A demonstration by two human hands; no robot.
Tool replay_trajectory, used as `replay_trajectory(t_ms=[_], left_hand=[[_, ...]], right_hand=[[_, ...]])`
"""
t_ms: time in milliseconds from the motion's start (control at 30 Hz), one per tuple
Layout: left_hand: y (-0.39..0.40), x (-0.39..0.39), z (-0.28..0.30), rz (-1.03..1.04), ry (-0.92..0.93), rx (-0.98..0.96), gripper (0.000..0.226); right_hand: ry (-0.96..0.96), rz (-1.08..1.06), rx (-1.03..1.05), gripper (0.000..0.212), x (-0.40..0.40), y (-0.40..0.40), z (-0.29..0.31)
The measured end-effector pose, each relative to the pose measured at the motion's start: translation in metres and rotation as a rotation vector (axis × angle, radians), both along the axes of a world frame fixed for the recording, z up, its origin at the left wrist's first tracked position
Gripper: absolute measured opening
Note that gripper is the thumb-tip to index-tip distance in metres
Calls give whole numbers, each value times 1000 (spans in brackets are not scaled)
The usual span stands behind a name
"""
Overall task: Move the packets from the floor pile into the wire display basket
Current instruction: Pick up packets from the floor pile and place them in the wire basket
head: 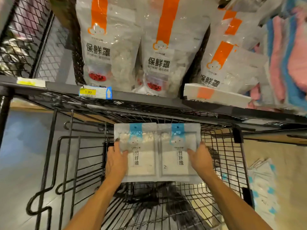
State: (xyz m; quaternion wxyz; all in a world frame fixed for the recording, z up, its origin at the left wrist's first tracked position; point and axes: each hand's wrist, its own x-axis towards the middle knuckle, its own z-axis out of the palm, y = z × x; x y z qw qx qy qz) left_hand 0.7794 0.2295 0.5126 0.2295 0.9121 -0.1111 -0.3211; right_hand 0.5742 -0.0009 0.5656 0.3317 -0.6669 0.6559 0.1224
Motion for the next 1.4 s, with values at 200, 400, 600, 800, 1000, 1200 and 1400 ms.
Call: replay_trajectory(t_ms=[200, 400, 600, 800, 1000, 1200, 1400], left_hand=[[-3, -10, -1, -304, -276, 243, 39], [-3, -12, 9, -318, -257, 190, 45], [3, -31, 60, -306, -303, 192, 64], [8, -61, 124, -243, -441, 186, 61], [11, -97, 192, -218, -550, 208, 63], [22, -131, 244, -257, -734, 231, 63], [8, -150, 276, -406, -731, 126, 66]], right_hand=[[285, 364, -228, 69, 6, 9, 9], [253, 540, -299, 69, -8, 3, 24], [138, 651, -374, 67, -21, 1, 63], [6, 769, -393, 73, -33, -2, 112], [-88, 848, -440, 74, -55, -6, 160], [-106, 860, -482, 76, -85, 3, 205], [-130, 731, -541, 77, -130, 24, 236]])
